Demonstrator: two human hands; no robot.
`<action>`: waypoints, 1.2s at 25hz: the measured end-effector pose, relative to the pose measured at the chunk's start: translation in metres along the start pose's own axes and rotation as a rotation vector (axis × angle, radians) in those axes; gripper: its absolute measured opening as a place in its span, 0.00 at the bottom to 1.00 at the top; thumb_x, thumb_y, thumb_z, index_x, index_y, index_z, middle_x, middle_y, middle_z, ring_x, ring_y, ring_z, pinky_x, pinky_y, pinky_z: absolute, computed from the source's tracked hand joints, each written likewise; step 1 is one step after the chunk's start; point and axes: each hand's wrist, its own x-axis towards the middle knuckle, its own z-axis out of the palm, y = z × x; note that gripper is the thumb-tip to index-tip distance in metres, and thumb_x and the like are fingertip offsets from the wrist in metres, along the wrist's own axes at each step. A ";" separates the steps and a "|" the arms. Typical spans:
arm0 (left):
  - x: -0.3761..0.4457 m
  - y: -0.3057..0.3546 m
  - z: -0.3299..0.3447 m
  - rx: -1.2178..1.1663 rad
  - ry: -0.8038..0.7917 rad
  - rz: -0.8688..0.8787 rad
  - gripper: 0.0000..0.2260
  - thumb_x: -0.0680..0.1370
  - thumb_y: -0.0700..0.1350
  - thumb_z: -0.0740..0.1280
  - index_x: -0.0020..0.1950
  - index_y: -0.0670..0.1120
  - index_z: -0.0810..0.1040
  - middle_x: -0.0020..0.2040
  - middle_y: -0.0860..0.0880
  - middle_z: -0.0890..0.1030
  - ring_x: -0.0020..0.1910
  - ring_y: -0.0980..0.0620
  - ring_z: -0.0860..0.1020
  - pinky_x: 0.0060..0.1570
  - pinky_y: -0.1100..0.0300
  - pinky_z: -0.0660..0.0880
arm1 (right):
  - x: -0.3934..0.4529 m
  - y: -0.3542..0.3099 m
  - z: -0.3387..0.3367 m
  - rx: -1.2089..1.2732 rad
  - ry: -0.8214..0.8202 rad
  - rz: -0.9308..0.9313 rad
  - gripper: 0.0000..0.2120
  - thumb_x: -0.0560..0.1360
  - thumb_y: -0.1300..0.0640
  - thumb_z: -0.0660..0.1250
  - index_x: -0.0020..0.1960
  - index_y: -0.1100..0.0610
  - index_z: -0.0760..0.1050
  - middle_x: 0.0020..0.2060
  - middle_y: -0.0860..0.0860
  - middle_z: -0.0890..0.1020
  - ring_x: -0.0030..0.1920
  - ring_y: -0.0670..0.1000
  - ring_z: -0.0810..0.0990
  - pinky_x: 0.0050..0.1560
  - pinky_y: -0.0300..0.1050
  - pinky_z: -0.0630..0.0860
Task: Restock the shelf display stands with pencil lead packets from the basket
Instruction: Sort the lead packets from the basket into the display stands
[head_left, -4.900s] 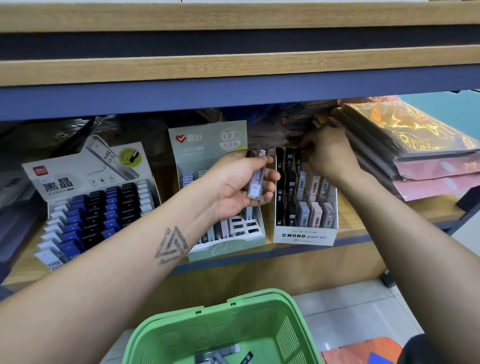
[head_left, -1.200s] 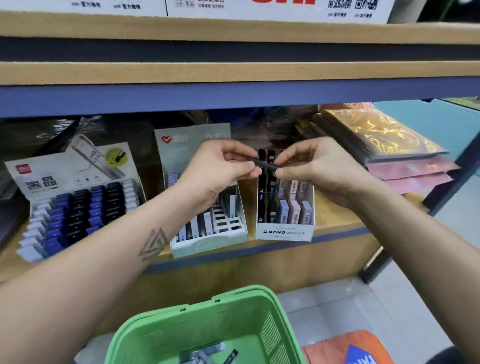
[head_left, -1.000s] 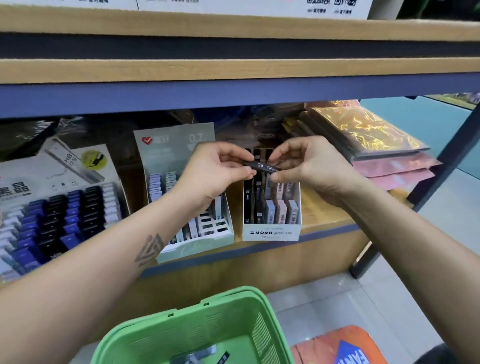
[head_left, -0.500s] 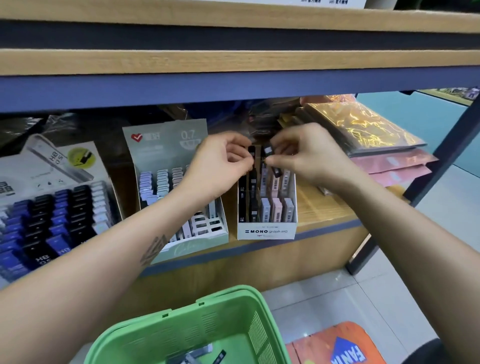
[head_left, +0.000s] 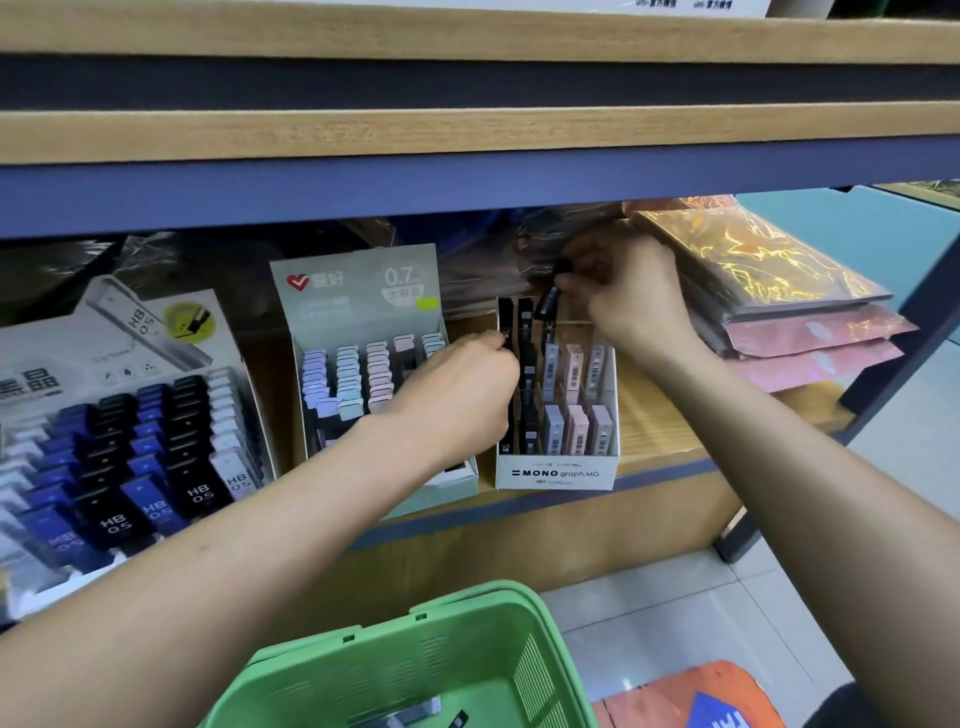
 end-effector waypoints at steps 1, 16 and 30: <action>0.001 0.000 0.000 0.002 -0.002 -0.002 0.10 0.73 0.31 0.61 0.49 0.39 0.78 0.53 0.45 0.75 0.49 0.43 0.76 0.42 0.55 0.71 | 0.002 0.000 0.006 -0.026 0.000 -0.024 0.09 0.74 0.62 0.74 0.54 0.55 0.82 0.46 0.48 0.84 0.48 0.47 0.82 0.50 0.40 0.78; 0.000 0.000 -0.009 0.027 -0.041 -0.003 0.11 0.73 0.30 0.60 0.51 0.39 0.78 0.59 0.42 0.74 0.52 0.40 0.76 0.42 0.55 0.68 | -0.005 0.017 0.047 -0.279 -0.096 -0.147 0.12 0.78 0.65 0.68 0.59 0.57 0.82 0.53 0.55 0.85 0.52 0.54 0.83 0.51 0.40 0.75; -0.058 -0.007 -0.017 -0.068 0.092 -0.002 0.06 0.77 0.38 0.60 0.51 0.44 0.75 0.51 0.46 0.76 0.51 0.42 0.77 0.46 0.50 0.72 | -0.072 -0.045 0.018 -0.001 -0.275 -0.018 0.10 0.75 0.61 0.66 0.50 0.53 0.85 0.36 0.43 0.82 0.38 0.44 0.81 0.46 0.42 0.78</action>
